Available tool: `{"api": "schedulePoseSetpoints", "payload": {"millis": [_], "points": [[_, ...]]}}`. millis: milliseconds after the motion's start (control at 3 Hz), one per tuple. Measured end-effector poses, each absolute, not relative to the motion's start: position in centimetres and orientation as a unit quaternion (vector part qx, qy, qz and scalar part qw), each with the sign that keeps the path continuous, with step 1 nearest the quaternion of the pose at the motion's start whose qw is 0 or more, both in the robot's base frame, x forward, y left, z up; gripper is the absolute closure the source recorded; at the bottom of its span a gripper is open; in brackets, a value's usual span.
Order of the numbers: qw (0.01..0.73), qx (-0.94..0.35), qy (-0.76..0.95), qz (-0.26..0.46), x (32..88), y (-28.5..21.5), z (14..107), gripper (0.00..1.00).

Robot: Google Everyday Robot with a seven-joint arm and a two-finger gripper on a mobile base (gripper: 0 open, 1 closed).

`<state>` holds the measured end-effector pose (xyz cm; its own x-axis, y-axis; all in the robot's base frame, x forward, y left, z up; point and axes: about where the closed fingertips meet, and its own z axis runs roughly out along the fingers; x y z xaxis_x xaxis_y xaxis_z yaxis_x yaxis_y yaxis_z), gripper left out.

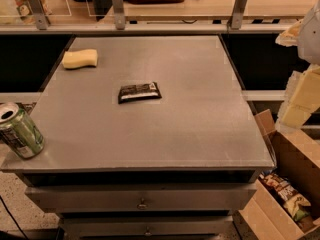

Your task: Move green can near sponge

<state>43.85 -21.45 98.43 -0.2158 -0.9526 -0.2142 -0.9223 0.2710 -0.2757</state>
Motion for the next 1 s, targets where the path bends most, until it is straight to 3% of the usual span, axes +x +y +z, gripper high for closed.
{"api": "schedulePoseSetpoints", "payload": {"millis": [667, 1000], "points": [[0.206, -0.605, 0.769, -0.014, 44.9, -18.7, 97.7, 0.00], [0.247, -0.638, 0.729, 0.042, 46.8, -12.0, 96.1, 0.00]]}}
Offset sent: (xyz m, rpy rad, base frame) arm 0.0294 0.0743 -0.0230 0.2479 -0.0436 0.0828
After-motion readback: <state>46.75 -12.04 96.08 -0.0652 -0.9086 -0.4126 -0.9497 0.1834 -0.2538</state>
